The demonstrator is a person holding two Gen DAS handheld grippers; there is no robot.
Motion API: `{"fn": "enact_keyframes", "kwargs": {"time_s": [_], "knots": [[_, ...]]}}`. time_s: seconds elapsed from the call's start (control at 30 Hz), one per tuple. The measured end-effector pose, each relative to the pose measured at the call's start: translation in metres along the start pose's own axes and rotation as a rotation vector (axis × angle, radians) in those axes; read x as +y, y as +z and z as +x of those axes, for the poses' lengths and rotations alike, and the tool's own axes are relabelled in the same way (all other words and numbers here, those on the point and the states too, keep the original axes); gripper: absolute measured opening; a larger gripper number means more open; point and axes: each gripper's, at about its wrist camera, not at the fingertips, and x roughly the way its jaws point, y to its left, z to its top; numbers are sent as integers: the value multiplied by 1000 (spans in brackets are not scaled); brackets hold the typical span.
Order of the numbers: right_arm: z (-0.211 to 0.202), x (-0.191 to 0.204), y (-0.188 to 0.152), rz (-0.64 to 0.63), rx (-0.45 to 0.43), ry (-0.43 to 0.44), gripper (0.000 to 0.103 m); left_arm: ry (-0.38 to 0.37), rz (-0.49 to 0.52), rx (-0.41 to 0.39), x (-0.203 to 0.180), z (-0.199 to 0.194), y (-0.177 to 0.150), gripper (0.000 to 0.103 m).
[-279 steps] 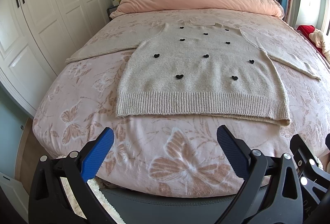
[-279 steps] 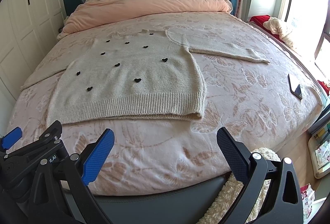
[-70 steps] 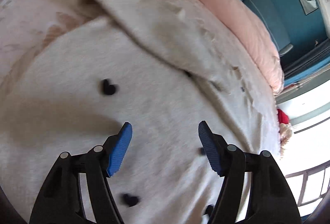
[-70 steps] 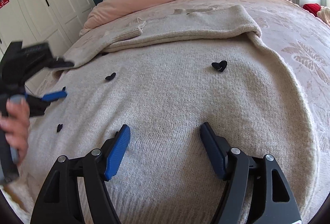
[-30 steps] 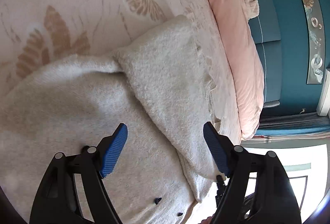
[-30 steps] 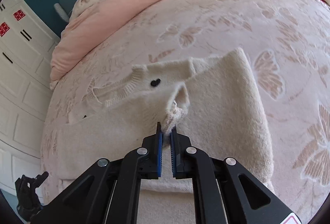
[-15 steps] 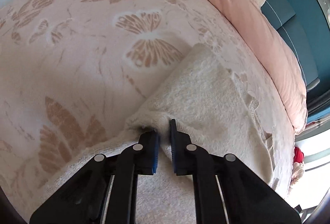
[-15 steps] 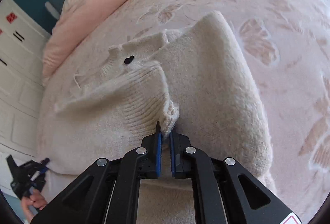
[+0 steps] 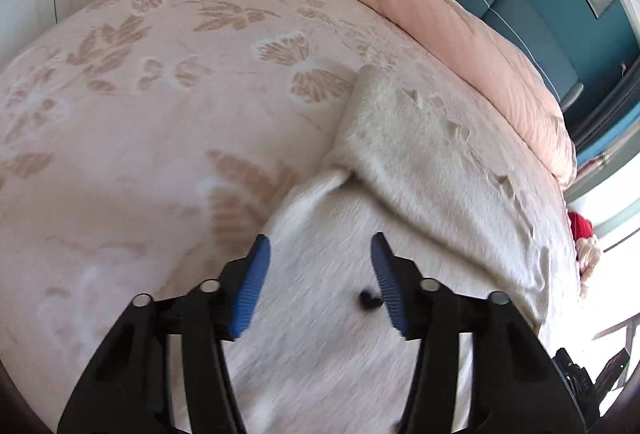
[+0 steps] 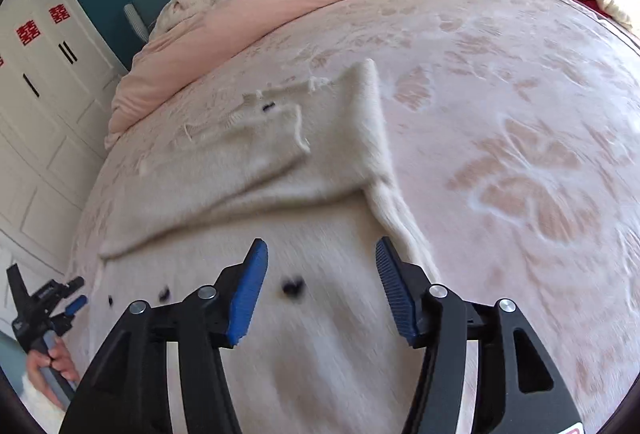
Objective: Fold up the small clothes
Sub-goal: 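Grasp the ribbed hem of the sweater with both tools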
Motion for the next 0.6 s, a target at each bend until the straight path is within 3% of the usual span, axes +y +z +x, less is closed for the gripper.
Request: {"fn": "enact_keyframes", "kwargs": {"time_s": [0.1, 0.17, 0.23, 0.27, 0.37, 0.47, 0.6], "knots": [[-40, -46, -68, 54, 80, -92, 58, 54, 15, 35, 39, -46, -47, 74], [-60, -72, -109, 131, 137, -79, 59, 57, -29, 92, 62, -64, -79, 80], [-72, -84, -139, 188, 168, -31, 60, 15, -113, 156, 80, -73, -106, 83], [-76, -83, -147, 191, 160, -18, 65, -13, -141, 157, 84, -77, -116, 86], [-74, -67, -154, 195, 156, 46, 72, -80, -182, 150, 76, -79, -128, 97], [-55, -50, -149, 212, 182, 126, 75, -136, -224, 181, 59, -63, -127, 98], [-30, -27, -134, 247, 160, 126, 76, -66, -190, 177, 35, -43, -115, 95]]}}
